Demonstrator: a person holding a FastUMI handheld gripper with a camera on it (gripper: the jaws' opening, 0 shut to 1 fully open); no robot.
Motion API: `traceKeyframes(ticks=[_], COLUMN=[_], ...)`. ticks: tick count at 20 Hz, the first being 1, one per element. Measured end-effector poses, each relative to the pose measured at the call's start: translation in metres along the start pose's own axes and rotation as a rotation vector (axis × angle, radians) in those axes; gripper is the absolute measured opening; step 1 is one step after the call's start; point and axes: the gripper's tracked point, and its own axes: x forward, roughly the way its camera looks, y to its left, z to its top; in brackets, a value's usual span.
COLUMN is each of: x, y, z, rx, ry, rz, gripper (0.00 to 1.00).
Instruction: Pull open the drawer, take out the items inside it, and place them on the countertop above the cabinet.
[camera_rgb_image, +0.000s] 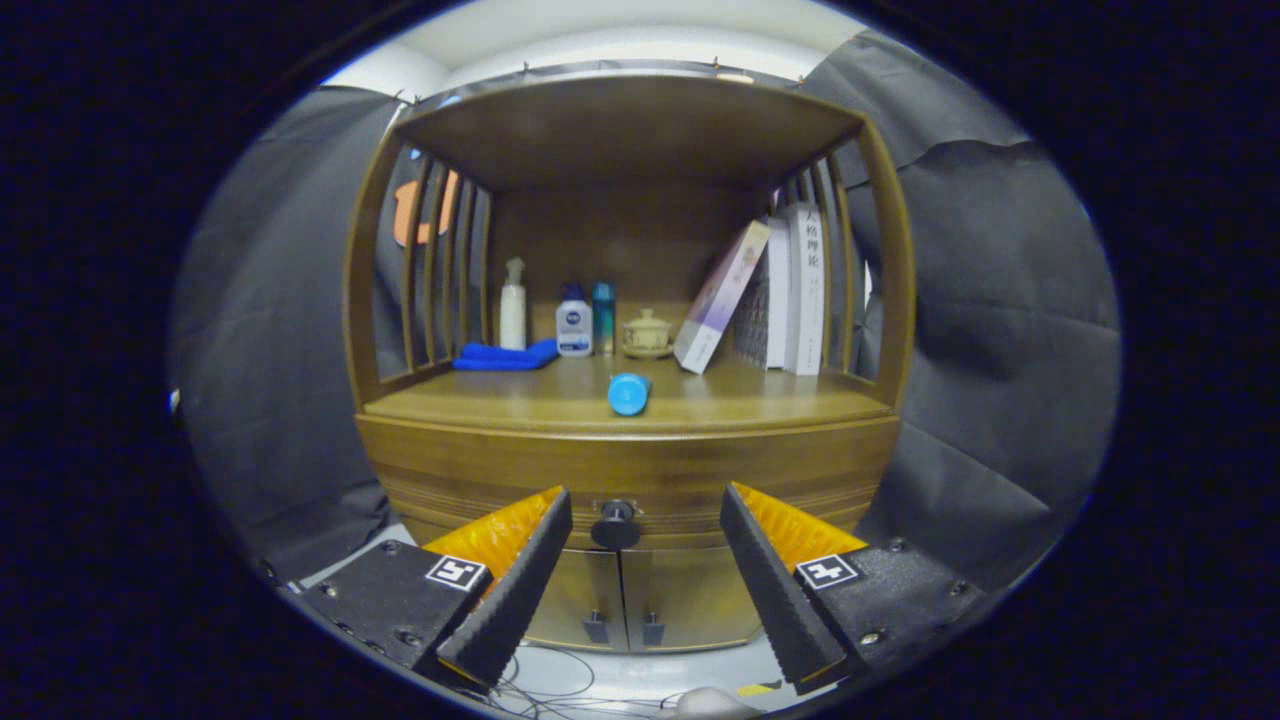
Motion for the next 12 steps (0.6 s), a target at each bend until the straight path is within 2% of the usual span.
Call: traceKeyframes(ticks=[6,12], x=[-0.082,-0.104], y=[0.017,0.022], z=[0.044,0.035], rx=[-0.017,-0.003], ry=[-0.180,-0.172], rz=[0.044,0.068], gripper=[0.98,0.98])
